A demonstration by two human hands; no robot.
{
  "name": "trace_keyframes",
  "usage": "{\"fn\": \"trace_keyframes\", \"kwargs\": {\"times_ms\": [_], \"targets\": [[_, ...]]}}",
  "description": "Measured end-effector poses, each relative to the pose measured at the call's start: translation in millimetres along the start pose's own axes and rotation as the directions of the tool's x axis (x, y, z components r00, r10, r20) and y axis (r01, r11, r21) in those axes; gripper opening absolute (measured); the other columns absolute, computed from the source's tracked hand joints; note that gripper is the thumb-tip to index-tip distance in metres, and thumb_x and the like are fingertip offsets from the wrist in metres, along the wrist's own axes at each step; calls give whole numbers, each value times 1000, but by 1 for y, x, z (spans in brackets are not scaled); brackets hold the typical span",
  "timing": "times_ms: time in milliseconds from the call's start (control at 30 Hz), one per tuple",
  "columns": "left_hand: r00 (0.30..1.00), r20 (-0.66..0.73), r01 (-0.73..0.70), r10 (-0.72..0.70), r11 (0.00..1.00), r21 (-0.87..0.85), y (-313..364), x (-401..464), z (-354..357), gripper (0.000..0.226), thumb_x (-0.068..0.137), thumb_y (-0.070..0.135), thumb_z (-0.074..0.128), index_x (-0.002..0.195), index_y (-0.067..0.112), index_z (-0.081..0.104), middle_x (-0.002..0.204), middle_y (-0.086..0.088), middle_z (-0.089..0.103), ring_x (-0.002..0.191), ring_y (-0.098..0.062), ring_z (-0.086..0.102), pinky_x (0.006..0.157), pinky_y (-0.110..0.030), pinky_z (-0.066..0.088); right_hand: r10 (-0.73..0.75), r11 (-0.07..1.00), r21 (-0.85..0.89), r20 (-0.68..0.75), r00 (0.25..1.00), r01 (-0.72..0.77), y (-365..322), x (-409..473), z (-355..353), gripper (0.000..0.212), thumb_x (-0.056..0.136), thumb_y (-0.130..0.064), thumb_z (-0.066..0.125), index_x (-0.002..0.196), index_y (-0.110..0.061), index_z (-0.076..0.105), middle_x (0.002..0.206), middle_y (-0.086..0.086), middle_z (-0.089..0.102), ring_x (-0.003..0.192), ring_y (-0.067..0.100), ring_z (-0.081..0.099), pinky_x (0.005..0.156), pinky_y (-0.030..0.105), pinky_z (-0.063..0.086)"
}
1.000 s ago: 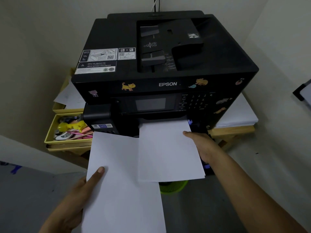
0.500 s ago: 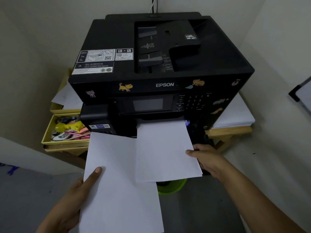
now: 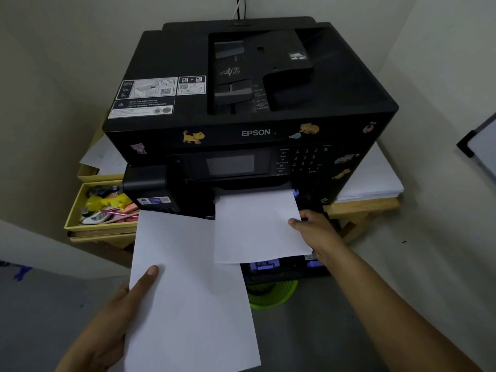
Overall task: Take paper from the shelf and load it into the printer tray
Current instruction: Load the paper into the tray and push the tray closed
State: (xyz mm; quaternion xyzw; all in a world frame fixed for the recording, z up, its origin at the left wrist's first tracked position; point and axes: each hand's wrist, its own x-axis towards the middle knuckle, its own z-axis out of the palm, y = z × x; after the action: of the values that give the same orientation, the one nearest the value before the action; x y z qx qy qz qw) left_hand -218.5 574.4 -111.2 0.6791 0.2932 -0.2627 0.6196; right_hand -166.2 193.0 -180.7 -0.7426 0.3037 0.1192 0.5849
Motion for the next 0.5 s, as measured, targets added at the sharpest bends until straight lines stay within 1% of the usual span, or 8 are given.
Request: {"fn": "trace_keyframes", "kwargs": {"times_ms": [33, 100, 200, 267, 333, 400, 433, 500], "targets": [[1000, -4, -4, 4, 1000, 3, -1, 0, 1, 45, 97, 46, 64, 130, 16, 68, 113, -15, 82, 100, -39, 80, 102, -56, 55, -4, 1000, -3, -3, 1000, 4, -2, 0, 0, 18, 108, -20, 65, 122, -9, 70, 115, 7, 75, 96, 20, 71, 70, 27, 52], [1000, -13, -3, 3, 1000, 12, -1, -2, 1, 47, 97, 46, 64, 132, 15, 68, 114, -16, 81, 102, -39, 79, 104, -58, 54, -13, 1000, 1, 0, 1000, 13, -2, 0, 0, 17, 108, -21, 65, 121, -12, 70, 113, 6, 75, 103, 24, 72, 72, 29, 54], [1000, -15, -2, 2, 1000, 24, -2, -3, 0, 51, 95, 48, 65, 131, 13, 68, 113, -17, 81, 102, -42, 78, 105, -60, 53, -42, 997, -70, 1, 999, 42, 1, -6, -3, 17, 108, -30, 63, 120, -19, 69, 114, 8, 76, 106, 29, 73, 90, 43, 60], [1000, -23, 6, -5, 1000, 17, -1, -4, -2, 54, 93, 50, 67, 133, 13, 67, 114, -18, 81, 103, -43, 78, 105, -62, 53, -108, 982, -158, -2, 994, 106, 1, -12, -5, 21, 107, -34, 64, 123, -21, 67, 111, 5, 77, 104, 27, 74, 96, 48, 60], [1000, -28, 9, -8, 1000, 9, -1, -4, -3, 56, 93, 52, 67, 136, 15, 65, 116, -17, 80, 106, -44, 76, 106, -63, 52, -167, 953, -257, 9, 986, 164, 0, -20, -8, 40, 105, -38, 65, 141, -21, 57, 112, -3, 74, 102, 21, 72, 88, 42, 59], [1000, -26, 5, -5, 1000, 0, -1, -4, -5, 55, 94, 51, 65, 137, 16, 65, 116, -17, 80, 108, -44, 76, 107, -63, 51, -171, 935, -301, 77, 982, 186, 1, -30, -13, 63, 103, -41, 69, 157, -31, 37, 114, -12, 69, 103, 15, 70, 80, 33, 52], [1000, -22, 6, -6, 1000, 2, -1, -4, -5, 55, 94, 50, 66, 136, 16, 65, 116, -17, 80, 107, -45, 76, 107, -63, 51, -149, 944, -278, 114, 982, 176, 2, -35, -15, 66, 102, -40, 71, 156, -37, 34, 113, -15, 68, 102, 11, 70, 78, 29, 52], [1000, -25, 3, -3, 1000, 10, -1, -5, -5, 55, 93, 51, 67, 134, 14, 66, 114, -18, 81, 106, -44, 77, 107, -62, 52, -72, 990, -111, 108, 992, 84, 5, -41, -16, 61, 102, -33, 73, 153, -32, 39, 118, -9, 70, 103, 12, 72, 69, 25, 57]]}}
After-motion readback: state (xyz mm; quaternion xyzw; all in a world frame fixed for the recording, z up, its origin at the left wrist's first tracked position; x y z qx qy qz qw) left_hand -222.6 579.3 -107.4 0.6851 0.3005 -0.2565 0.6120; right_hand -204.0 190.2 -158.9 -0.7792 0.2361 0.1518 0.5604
